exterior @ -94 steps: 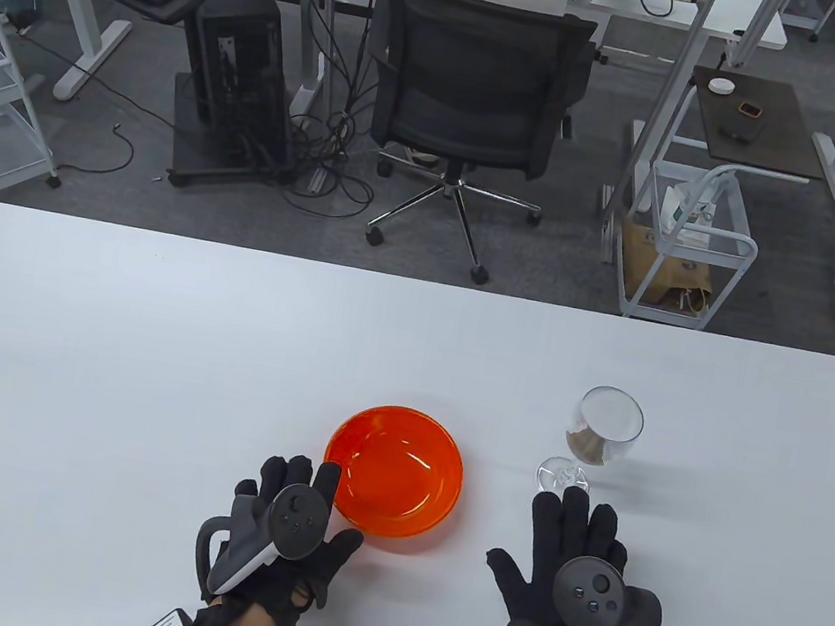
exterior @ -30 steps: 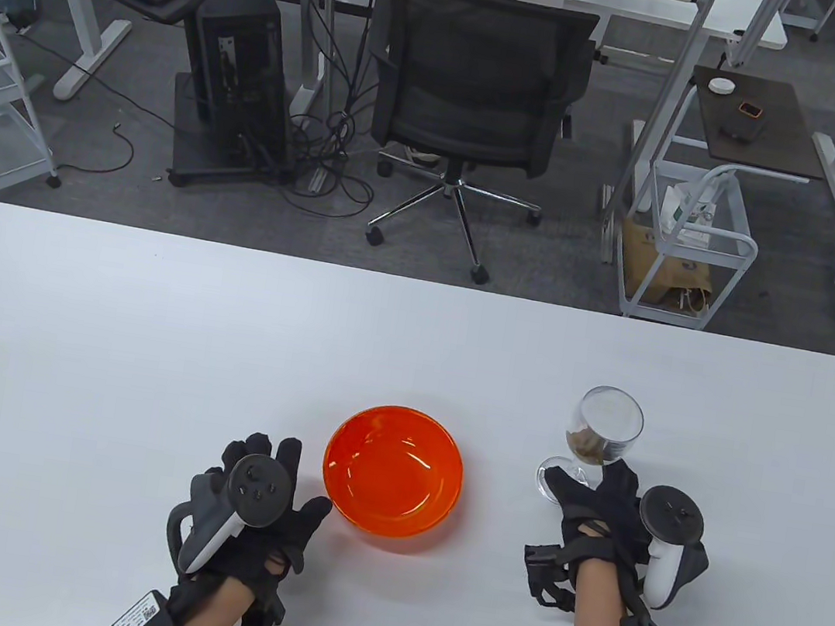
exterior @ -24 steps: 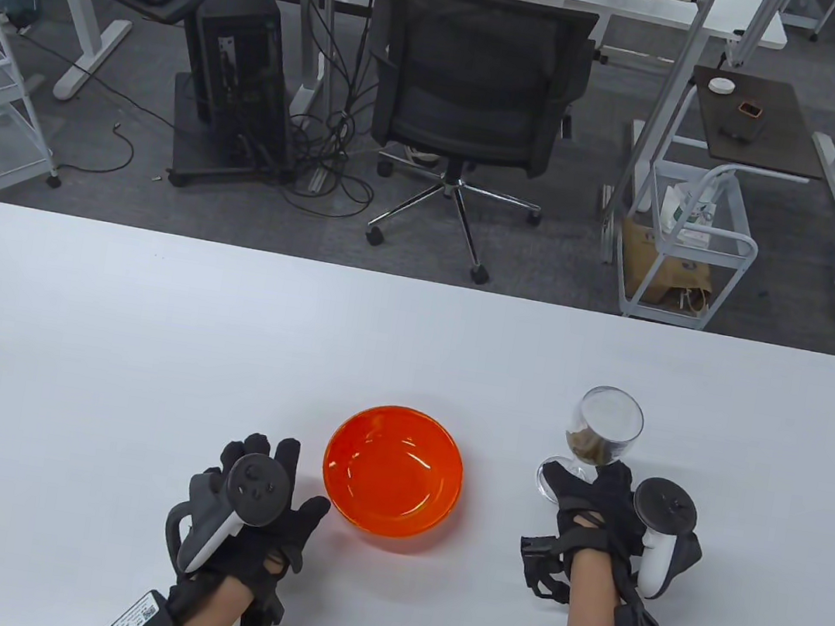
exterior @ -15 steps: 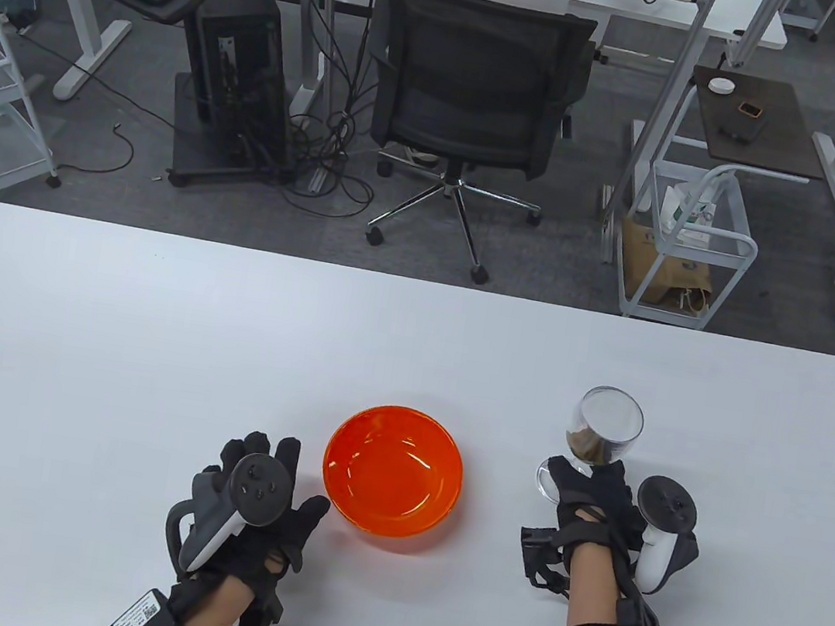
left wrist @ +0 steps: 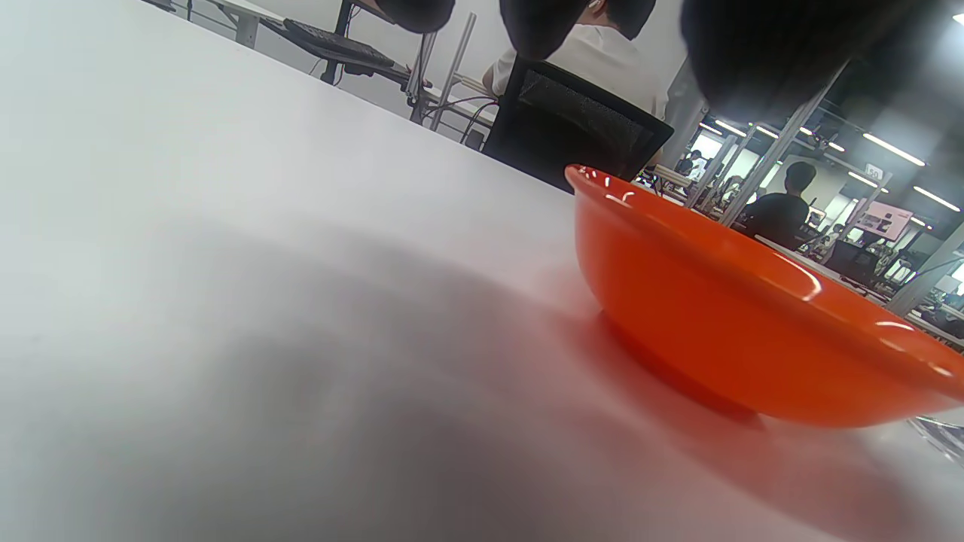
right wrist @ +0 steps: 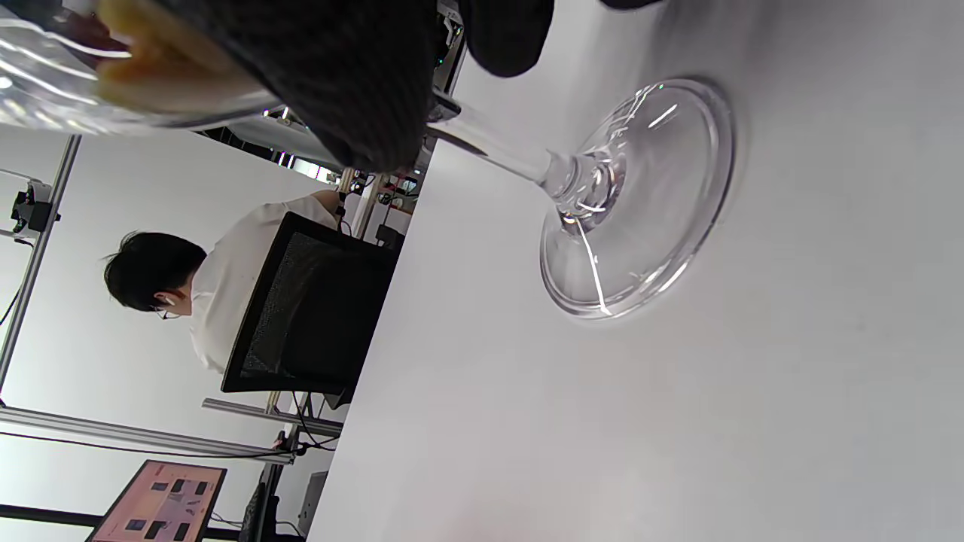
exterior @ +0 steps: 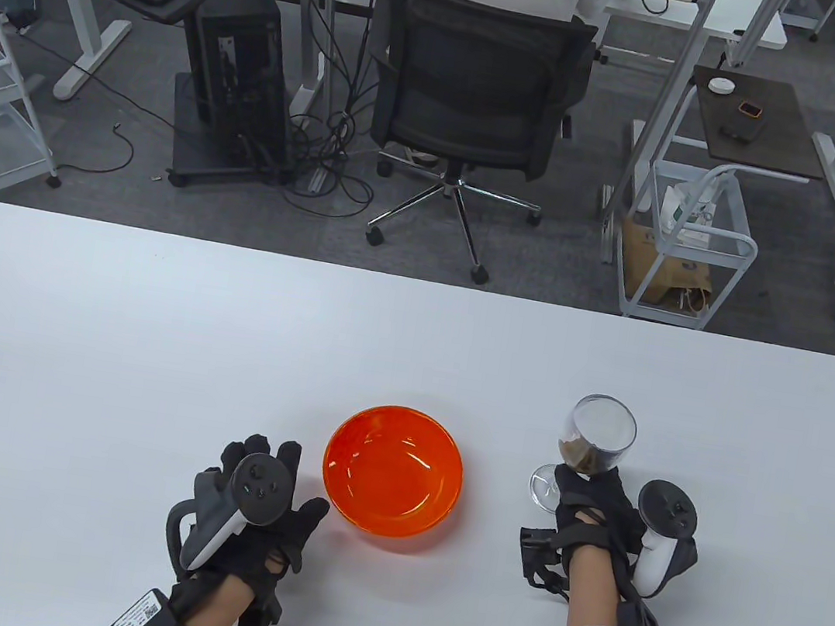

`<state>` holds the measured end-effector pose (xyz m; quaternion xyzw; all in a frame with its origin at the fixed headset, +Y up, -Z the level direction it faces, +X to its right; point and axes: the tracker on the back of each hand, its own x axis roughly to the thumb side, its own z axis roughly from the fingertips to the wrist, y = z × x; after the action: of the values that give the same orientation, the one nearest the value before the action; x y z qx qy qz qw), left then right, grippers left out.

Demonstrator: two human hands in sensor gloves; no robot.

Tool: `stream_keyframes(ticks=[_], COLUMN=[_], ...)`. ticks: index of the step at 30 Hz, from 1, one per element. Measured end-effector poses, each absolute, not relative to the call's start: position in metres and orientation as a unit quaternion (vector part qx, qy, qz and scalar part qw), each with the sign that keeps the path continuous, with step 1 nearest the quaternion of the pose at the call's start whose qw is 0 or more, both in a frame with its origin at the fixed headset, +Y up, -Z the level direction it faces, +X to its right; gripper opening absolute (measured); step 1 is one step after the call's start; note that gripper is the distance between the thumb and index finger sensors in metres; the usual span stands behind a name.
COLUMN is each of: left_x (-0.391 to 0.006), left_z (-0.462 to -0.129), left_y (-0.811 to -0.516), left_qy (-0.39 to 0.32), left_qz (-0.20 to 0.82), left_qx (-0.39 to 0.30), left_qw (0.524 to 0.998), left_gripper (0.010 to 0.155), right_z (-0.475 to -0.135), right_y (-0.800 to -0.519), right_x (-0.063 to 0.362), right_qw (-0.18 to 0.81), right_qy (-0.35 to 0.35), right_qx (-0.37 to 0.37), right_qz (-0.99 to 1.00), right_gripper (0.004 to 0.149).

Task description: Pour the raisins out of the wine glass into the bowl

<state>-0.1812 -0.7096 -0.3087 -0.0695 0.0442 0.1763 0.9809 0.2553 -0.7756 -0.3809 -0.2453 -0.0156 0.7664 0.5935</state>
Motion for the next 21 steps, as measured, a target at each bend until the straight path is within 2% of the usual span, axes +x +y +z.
stream_keyframes(ticks=[12, 21], left_x=[-0.182, -0.183], left_z=[-0.308, -0.305], left_y=[-0.707, -0.703], left_qy=[0.046, 0.04], left_qz=[0.178, 0.191], left_qx=[-0.078, -0.071], left_qw=[0.98, 0.978], left_gripper=[0.083, 0.083], right_z=[-0.372, -0.352], right_y=[-0.776, -0.758], right_x=[0.26, 0.252], right_qw=[0.631, 0.644], right_qy=[-0.029, -0.018], right_qx=[-0.247, -0.209], right_qz=[0.735, 0.736], right_gripper=[0.042, 0.042])
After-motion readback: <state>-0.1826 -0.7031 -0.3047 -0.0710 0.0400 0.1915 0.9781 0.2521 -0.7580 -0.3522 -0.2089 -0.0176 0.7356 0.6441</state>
